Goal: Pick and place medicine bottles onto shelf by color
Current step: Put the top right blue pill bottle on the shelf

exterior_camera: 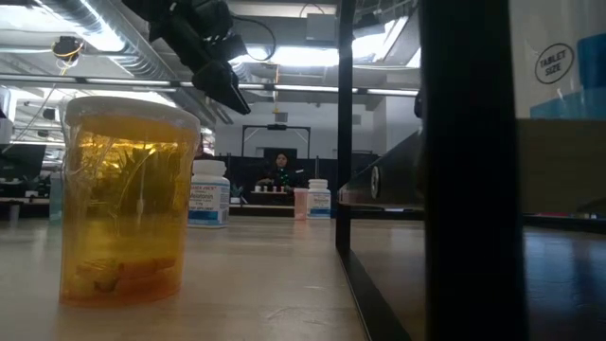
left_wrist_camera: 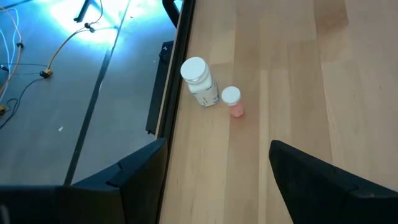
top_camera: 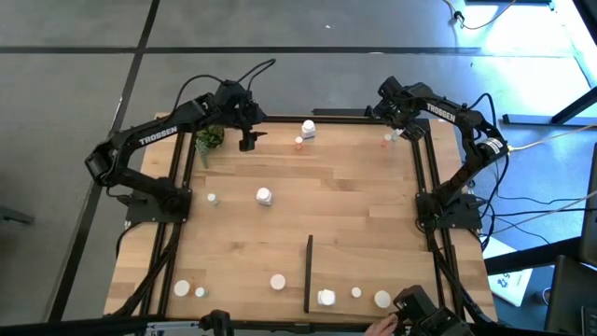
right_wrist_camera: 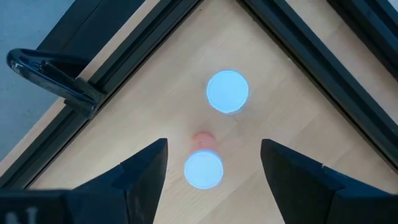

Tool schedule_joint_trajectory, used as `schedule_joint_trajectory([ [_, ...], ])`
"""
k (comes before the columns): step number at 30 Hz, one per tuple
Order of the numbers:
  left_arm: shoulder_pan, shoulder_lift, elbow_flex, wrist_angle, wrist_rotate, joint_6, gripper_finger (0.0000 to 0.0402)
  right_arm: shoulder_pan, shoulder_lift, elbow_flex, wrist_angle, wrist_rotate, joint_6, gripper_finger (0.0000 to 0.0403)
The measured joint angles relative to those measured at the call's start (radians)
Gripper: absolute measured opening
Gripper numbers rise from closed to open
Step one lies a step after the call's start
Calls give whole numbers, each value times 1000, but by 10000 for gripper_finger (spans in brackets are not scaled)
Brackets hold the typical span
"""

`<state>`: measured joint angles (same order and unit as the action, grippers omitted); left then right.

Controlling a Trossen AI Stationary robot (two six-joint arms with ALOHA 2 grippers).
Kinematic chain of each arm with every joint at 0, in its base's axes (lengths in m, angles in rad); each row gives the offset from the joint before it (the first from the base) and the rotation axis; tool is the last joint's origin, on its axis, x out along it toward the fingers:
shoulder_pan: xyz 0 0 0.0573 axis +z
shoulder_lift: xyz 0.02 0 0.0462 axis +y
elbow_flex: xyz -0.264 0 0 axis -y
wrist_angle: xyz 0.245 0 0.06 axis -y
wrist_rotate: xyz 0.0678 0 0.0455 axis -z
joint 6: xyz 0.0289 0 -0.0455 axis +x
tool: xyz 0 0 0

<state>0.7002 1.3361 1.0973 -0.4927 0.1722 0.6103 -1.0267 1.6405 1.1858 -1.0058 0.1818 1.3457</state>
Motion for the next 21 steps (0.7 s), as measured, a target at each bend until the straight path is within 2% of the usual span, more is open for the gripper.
schedule_joint_trajectory([
  [8, 0, 0, 0, 0, 0, 0, 277, 0, 0, -7, 1, 6, 0, 259],
  [21, 0, 0, 0, 0, 0, 0, 277, -1, 0, -112, 58, 9, 1, 259],
])
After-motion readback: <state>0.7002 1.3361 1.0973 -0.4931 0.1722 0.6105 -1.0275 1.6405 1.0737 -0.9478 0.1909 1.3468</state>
